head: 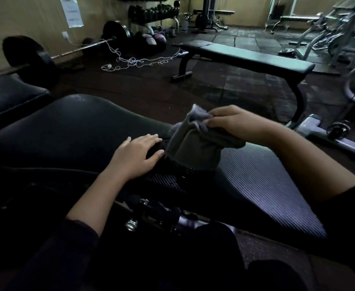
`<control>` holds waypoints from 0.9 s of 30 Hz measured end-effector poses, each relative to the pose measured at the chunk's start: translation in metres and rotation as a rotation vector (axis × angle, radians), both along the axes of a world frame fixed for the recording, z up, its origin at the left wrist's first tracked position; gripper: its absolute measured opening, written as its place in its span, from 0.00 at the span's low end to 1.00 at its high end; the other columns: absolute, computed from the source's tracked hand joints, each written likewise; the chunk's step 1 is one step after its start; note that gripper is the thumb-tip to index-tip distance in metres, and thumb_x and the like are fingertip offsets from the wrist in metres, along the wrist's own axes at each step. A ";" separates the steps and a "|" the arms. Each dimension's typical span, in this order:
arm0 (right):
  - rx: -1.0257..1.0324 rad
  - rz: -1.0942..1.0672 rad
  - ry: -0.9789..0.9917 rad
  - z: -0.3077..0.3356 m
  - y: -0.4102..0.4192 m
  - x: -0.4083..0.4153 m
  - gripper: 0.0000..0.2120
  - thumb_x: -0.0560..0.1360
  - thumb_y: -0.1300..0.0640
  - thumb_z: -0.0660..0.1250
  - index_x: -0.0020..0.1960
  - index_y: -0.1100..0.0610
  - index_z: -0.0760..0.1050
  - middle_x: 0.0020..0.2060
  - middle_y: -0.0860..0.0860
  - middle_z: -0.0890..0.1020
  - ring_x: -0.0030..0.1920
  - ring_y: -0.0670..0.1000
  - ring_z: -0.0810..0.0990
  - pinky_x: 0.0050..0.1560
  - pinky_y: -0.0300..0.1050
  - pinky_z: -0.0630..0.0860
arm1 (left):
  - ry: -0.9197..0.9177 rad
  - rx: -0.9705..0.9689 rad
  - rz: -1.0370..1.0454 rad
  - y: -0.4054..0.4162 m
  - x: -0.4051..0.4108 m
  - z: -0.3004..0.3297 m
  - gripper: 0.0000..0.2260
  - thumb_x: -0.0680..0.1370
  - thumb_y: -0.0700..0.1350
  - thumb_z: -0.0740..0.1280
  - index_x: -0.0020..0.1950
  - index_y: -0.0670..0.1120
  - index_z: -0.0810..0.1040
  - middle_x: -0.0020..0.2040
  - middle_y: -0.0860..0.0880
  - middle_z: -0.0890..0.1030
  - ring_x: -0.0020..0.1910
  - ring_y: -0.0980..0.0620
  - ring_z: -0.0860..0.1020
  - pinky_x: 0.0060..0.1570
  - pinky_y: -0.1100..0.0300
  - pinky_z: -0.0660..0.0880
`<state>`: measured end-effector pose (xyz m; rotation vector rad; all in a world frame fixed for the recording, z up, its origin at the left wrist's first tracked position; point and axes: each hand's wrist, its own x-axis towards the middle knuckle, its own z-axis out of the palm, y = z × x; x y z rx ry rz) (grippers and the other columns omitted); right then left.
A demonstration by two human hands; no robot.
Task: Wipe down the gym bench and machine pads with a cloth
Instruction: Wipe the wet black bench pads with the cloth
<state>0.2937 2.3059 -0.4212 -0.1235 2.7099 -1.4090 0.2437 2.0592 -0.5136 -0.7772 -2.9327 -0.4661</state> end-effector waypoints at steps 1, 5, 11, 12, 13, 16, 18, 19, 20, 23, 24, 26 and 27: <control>0.086 0.012 -0.005 -0.009 -0.006 -0.001 0.10 0.78 0.56 0.65 0.54 0.62 0.77 0.43 0.54 0.79 0.44 0.50 0.76 0.47 0.45 0.72 | 0.000 0.014 -0.002 -0.002 -0.001 -0.002 0.21 0.81 0.57 0.57 0.74 0.55 0.66 0.75 0.59 0.63 0.75 0.61 0.57 0.75 0.49 0.49; 0.880 0.106 0.172 -0.058 -0.022 0.008 0.25 0.77 0.41 0.59 0.70 0.51 0.61 0.60 0.52 0.72 0.61 0.55 0.71 0.61 0.54 0.66 | 0.014 0.064 -0.017 -0.005 -0.001 -0.011 0.20 0.82 0.56 0.56 0.74 0.56 0.66 0.76 0.59 0.63 0.75 0.62 0.56 0.76 0.50 0.46; 0.960 0.129 0.473 -0.065 -0.019 0.010 0.38 0.72 0.30 0.43 0.77 0.47 0.54 0.75 0.49 0.62 0.75 0.51 0.58 0.74 0.55 0.50 | 0.023 0.072 -0.029 -0.010 -0.002 -0.011 0.20 0.82 0.57 0.54 0.74 0.56 0.66 0.76 0.59 0.63 0.75 0.62 0.56 0.76 0.50 0.46; 0.934 0.163 0.468 -0.066 -0.020 0.008 0.36 0.73 0.30 0.44 0.77 0.43 0.52 0.76 0.48 0.60 0.75 0.51 0.57 0.75 0.54 0.51 | 0.030 0.059 -0.026 -0.012 -0.002 -0.010 0.22 0.81 0.59 0.53 0.74 0.56 0.66 0.76 0.59 0.63 0.75 0.62 0.56 0.75 0.50 0.47; 0.915 0.202 0.444 -0.069 -0.022 0.007 0.33 0.74 0.30 0.44 0.77 0.40 0.51 0.76 0.47 0.60 0.75 0.51 0.58 0.74 0.52 0.55 | 0.036 0.042 -0.018 -0.015 -0.002 -0.010 0.24 0.79 0.62 0.50 0.74 0.57 0.66 0.75 0.59 0.63 0.75 0.62 0.56 0.75 0.49 0.48; 0.873 0.202 0.429 -0.082 -0.026 0.001 0.29 0.75 0.31 0.44 0.75 0.37 0.54 0.74 0.46 0.63 0.71 0.52 0.66 0.66 0.48 0.67 | 0.063 0.000 0.016 -0.031 -0.003 -0.009 0.32 0.73 0.69 0.44 0.73 0.61 0.66 0.75 0.61 0.62 0.75 0.61 0.56 0.75 0.47 0.49; 0.846 0.137 0.405 -0.085 -0.030 -0.004 0.28 0.76 0.32 0.46 0.75 0.37 0.55 0.74 0.47 0.64 0.70 0.52 0.67 0.64 0.47 0.67 | 0.068 -0.018 0.046 -0.044 -0.005 -0.010 0.32 0.72 0.70 0.43 0.72 0.64 0.65 0.75 0.62 0.62 0.76 0.61 0.55 0.75 0.46 0.49; 0.845 0.113 0.394 -0.085 -0.035 -0.008 0.28 0.77 0.33 0.48 0.75 0.38 0.55 0.74 0.47 0.64 0.70 0.53 0.67 0.64 0.47 0.67 | 0.068 -0.026 0.058 -0.050 -0.006 -0.011 0.31 0.72 0.70 0.43 0.72 0.65 0.65 0.75 0.62 0.61 0.76 0.61 0.55 0.75 0.45 0.48; 0.847 0.097 0.387 -0.086 -0.043 -0.011 0.27 0.78 0.35 0.50 0.75 0.39 0.55 0.73 0.48 0.65 0.70 0.53 0.67 0.64 0.48 0.67 | 0.070 -0.035 0.067 -0.055 -0.007 -0.011 0.31 0.72 0.70 0.43 0.72 0.66 0.64 0.75 0.62 0.61 0.76 0.61 0.55 0.75 0.45 0.48; 0.852 0.097 0.437 -0.088 -0.080 -0.013 0.26 0.78 0.37 0.51 0.72 0.45 0.64 0.69 0.51 0.71 0.64 0.56 0.73 0.60 0.51 0.71 | 0.062 -0.026 0.071 -0.066 -0.011 -0.012 0.28 0.74 0.68 0.42 0.71 0.68 0.63 0.75 0.63 0.61 0.76 0.61 0.55 0.75 0.44 0.47; 0.861 0.124 0.479 -0.091 -0.093 -0.009 0.26 0.77 0.37 0.50 0.70 0.47 0.68 0.67 0.52 0.73 0.61 0.57 0.75 0.57 0.51 0.72 | 0.052 -0.010 0.069 -0.068 -0.012 -0.013 0.27 0.74 0.67 0.42 0.71 0.68 0.63 0.75 0.64 0.61 0.76 0.62 0.54 0.75 0.45 0.47; 0.841 0.192 0.562 -0.096 -0.107 0.005 0.24 0.77 0.39 0.52 0.66 0.49 0.72 0.64 0.52 0.76 0.56 0.57 0.78 0.52 0.51 0.74 | 0.048 0.002 0.072 -0.069 -0.014 -0.014 0.25 0.75 0.66 0.42 0.71 0.69 0.63 0.75 0.65 0.60 0.76 0.63 0.54 0.75 0.46 0.46; 0.819 0.235 0.588 -0.098 -0.108 0.013 0.22 0.77 0.40 0.54 0.65 0.49 0.73 0.64 0.52 0.77 0.56 0.56 0.78 0.52 0.51 0.75 | 0.052 -0.003 0.075 -0.069 -0.014 -0.016 0.25 0.75 0.66 0.43 0.71 0.69 0.63 0.75 0.66 0.60 0.76 0.63 0.54 0.75 0.46 0.45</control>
